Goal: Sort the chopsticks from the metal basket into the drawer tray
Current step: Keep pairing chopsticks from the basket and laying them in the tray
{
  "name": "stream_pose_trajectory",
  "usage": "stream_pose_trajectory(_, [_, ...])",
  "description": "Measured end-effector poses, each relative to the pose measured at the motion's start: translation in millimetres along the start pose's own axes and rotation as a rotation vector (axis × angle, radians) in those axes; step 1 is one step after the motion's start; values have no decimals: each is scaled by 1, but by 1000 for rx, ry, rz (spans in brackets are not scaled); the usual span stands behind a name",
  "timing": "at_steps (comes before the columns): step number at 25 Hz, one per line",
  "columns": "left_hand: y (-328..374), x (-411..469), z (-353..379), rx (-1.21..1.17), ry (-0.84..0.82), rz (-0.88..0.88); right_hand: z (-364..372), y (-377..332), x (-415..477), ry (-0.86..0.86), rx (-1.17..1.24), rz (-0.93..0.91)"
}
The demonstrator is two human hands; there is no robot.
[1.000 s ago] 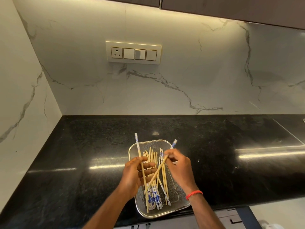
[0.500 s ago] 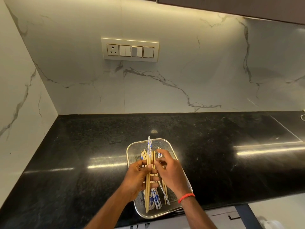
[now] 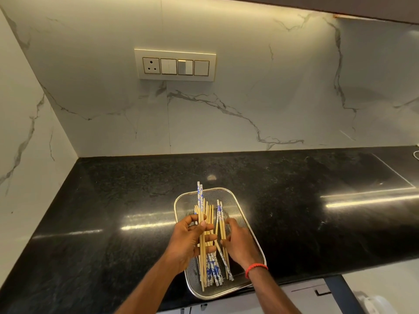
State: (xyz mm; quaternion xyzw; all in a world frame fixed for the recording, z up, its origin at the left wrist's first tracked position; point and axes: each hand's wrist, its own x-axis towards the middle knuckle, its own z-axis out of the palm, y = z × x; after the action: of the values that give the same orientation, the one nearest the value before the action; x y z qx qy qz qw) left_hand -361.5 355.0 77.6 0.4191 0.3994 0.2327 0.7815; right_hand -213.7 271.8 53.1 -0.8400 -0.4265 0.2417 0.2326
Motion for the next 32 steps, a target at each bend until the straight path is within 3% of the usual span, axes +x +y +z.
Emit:
stream_pose_trajectory(6, [7,3,11,-19,-4,0,-24,-4,-12,154,332,9])
stream_pose_trajectory(11, [9,0,39,4,-133,-38,-27,-13,-39,62,586,0])
stream_pose_trajectory(16, [2,-6,68,2,-184,-58,-36,0,-59,211,782,79])
stream_pose_trajectory(19, [-7,-5,87,26,-219,-73,-47,11,-71,304,797,95])
stream_pose_trajectory(32, [-52,-24,194,179,-342,-168,-111,107,-114,336,761,122])
